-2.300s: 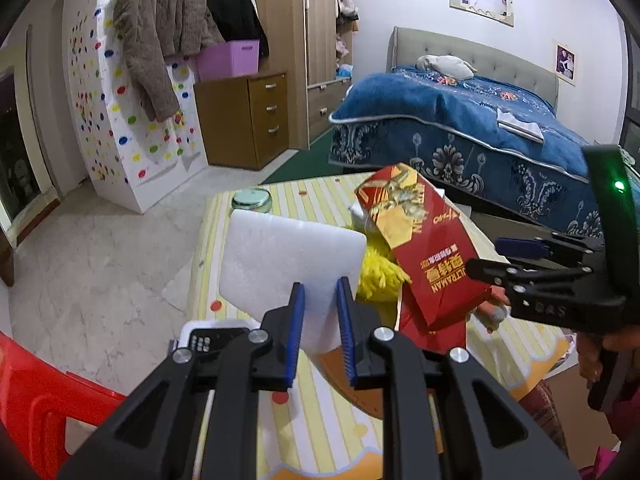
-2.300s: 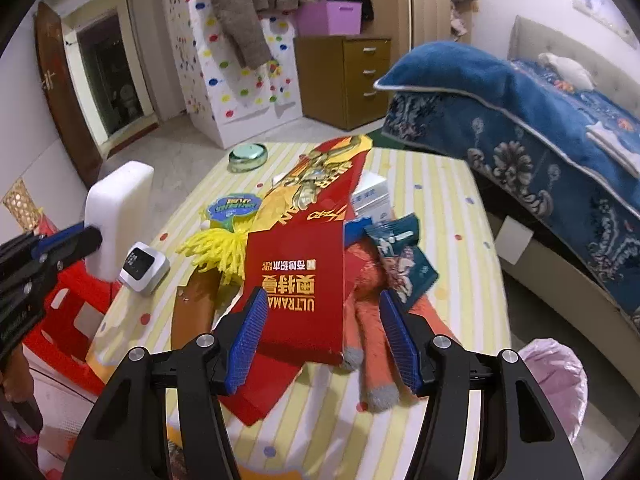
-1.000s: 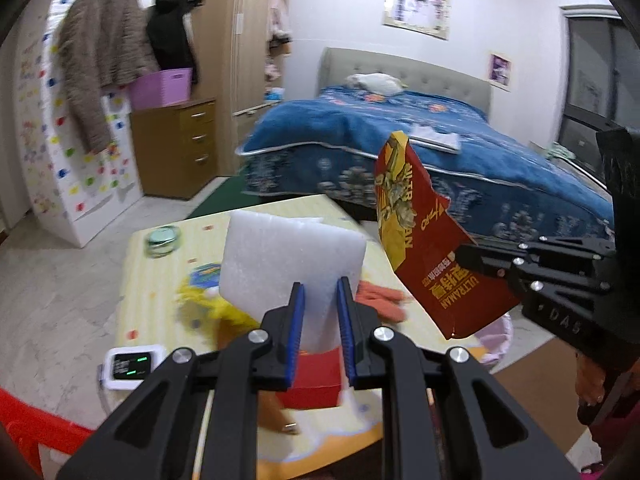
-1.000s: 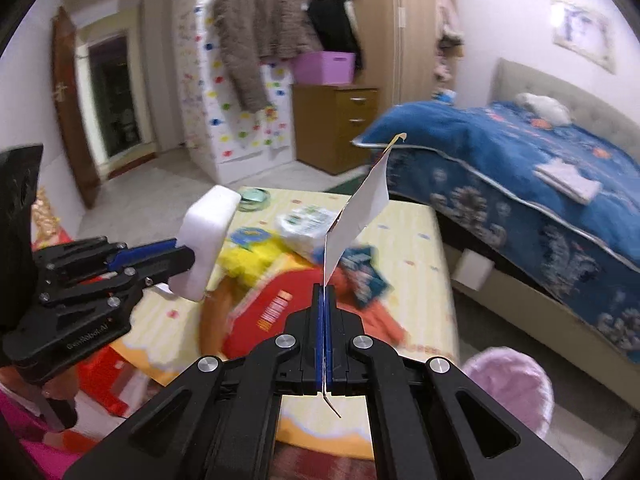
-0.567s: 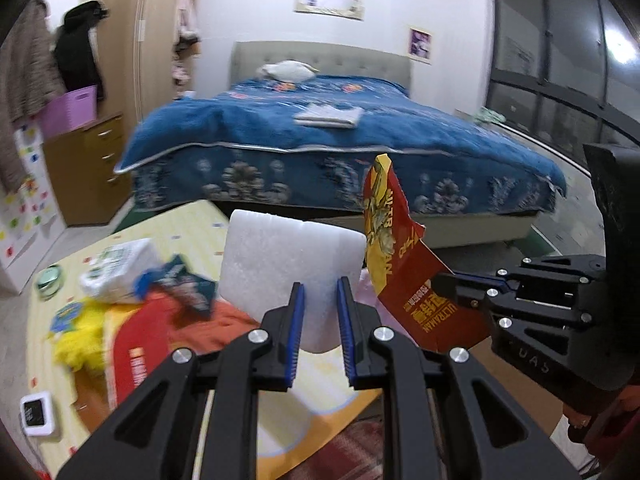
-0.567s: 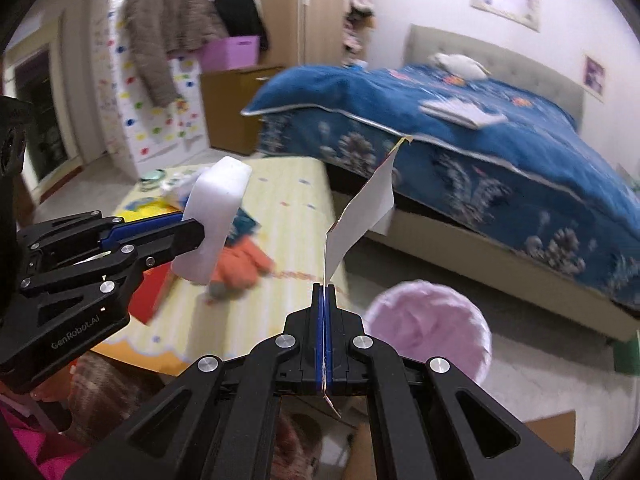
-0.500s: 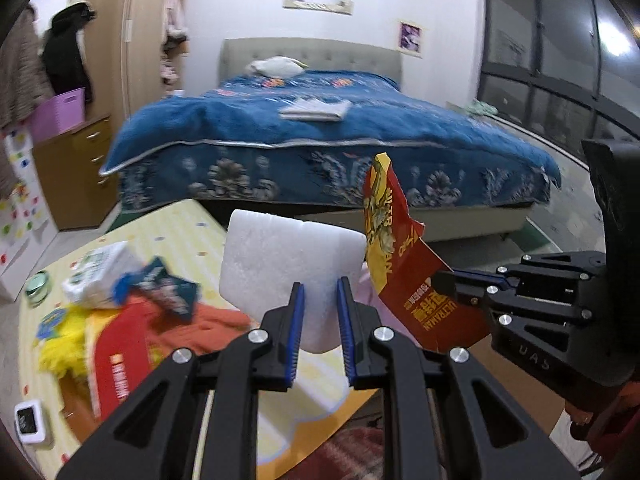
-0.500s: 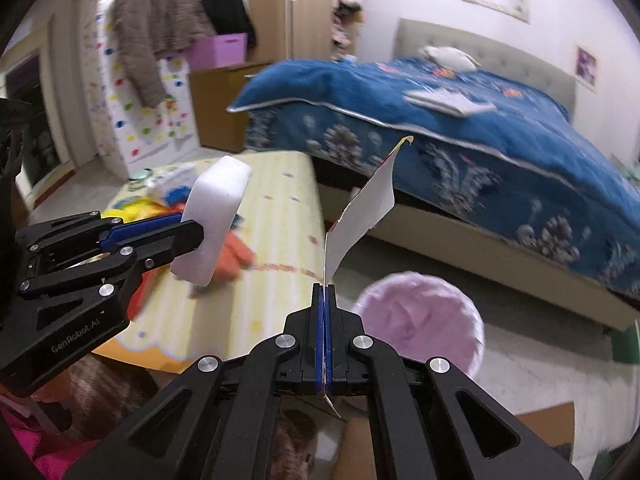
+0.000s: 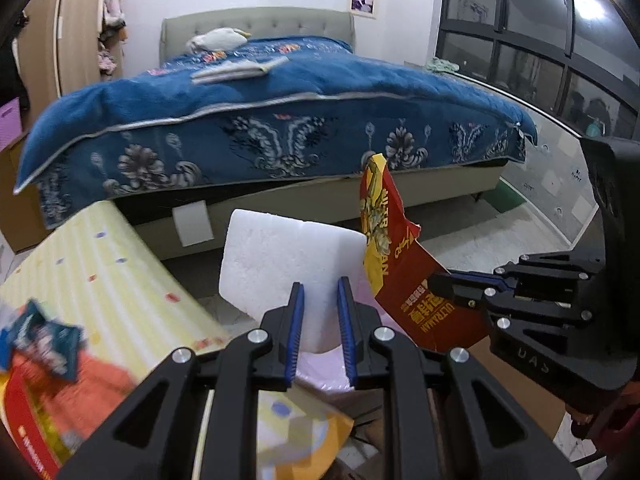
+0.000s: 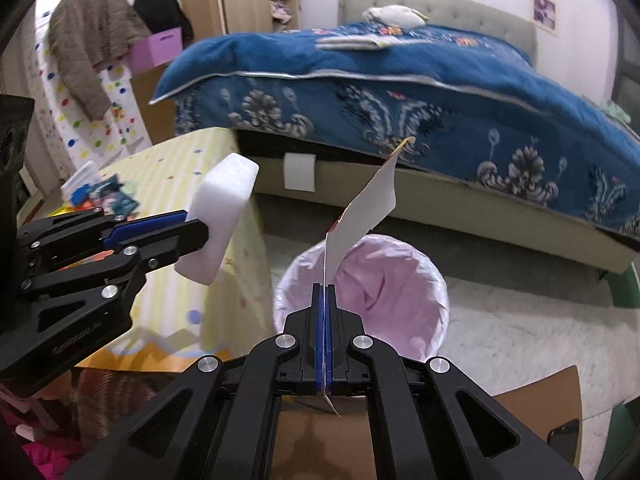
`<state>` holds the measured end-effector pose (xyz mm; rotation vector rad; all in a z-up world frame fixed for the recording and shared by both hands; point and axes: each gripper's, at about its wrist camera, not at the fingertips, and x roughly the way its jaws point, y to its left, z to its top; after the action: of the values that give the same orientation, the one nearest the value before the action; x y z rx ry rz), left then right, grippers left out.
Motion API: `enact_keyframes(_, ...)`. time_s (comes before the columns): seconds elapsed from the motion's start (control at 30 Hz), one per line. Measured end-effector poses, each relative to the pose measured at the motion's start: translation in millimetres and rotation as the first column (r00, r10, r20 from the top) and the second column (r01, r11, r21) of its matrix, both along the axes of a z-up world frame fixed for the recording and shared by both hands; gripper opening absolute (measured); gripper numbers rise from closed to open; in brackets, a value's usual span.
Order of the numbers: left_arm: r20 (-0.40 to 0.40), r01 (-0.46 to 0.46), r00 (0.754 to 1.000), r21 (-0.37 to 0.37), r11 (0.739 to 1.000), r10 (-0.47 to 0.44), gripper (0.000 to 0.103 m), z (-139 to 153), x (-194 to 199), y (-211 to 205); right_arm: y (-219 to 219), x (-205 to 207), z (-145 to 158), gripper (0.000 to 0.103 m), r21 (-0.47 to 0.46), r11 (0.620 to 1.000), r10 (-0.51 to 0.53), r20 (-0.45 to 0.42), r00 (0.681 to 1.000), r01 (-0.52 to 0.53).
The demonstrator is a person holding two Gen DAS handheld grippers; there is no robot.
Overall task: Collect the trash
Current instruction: 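Carry sponge and red packet to the pink bin and open both tools, then move both tools back over the table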
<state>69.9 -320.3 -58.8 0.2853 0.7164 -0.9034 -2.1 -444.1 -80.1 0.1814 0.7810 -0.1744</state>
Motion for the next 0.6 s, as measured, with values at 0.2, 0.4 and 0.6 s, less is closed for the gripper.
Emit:
enact_keyframes(0.2, -0.049, 0.061, 0.997, -0.012, 0.998, -0.061, 0.02, -12, 13, -39, -32, 17, -25, 0.002, 0.026, 0.999, -0.035, -0.029, 0.999, 0.036)
enact_keyframes(0.4, -0.122, 0.05, 0.991, -0.028, 0.998, -0.053, 0.034, -21, 25, -48, -64, 14, -43, 0.014, 0.118, 0.984, -0.131, -0.046, 0.99, 0.136)
enact_keyframes(0.6, -0.134, -0.036, 0.99, -0.006, 0.999, 0.035, 0.036, -22, 26, -15, -54, -11, -25, 0.018, 0.093, 0.981, -0.17, -0.03, 0.985, 0.172)
